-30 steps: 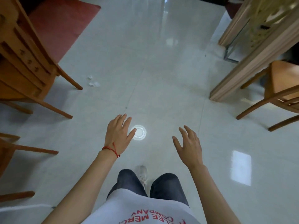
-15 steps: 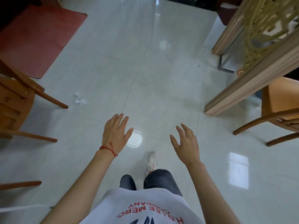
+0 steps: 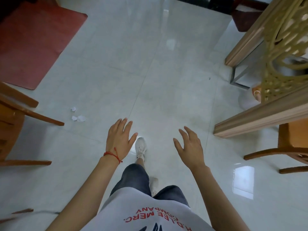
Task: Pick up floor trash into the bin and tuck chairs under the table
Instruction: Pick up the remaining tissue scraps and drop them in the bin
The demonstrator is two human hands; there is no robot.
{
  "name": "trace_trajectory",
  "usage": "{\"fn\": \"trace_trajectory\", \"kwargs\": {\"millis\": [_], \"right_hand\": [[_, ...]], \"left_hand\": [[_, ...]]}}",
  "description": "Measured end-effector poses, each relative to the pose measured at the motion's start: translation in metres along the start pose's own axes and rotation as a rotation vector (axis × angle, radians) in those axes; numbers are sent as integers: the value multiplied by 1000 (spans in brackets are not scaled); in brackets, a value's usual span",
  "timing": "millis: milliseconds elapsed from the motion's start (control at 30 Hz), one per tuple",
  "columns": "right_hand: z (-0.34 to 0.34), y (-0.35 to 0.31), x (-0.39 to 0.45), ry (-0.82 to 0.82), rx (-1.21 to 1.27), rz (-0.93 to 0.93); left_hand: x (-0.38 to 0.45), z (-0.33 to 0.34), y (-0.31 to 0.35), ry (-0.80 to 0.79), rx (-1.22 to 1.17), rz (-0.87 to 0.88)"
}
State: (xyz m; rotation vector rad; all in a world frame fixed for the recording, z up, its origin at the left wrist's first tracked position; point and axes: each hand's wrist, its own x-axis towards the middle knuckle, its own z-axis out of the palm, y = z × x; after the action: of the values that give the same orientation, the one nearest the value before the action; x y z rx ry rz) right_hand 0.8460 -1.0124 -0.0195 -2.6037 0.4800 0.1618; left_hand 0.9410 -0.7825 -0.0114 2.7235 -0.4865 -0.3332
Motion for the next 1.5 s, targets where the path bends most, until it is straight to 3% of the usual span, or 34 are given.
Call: {"fn": "trace_trajectory", "kwargs": {"millis": [300,567,833,1133,1500], "right_hand": [[-18,-68,167,36,8,-54],[-8,-126,269,-71,-33,-198],[7,-204,385,-234,-64,-448],[31,-308,506,-465,-166,-854],[87,-400,557,-670,-298,-1179]], "left_hand": [[144,-48,-41,15,-27,-45],[208,-84,-89,60,-50,-202],[249,-108,-135,176,-84,-476],[286,-133,-166,345,-139,-869],[282,-132,-195,459,-183,-1254]]}}
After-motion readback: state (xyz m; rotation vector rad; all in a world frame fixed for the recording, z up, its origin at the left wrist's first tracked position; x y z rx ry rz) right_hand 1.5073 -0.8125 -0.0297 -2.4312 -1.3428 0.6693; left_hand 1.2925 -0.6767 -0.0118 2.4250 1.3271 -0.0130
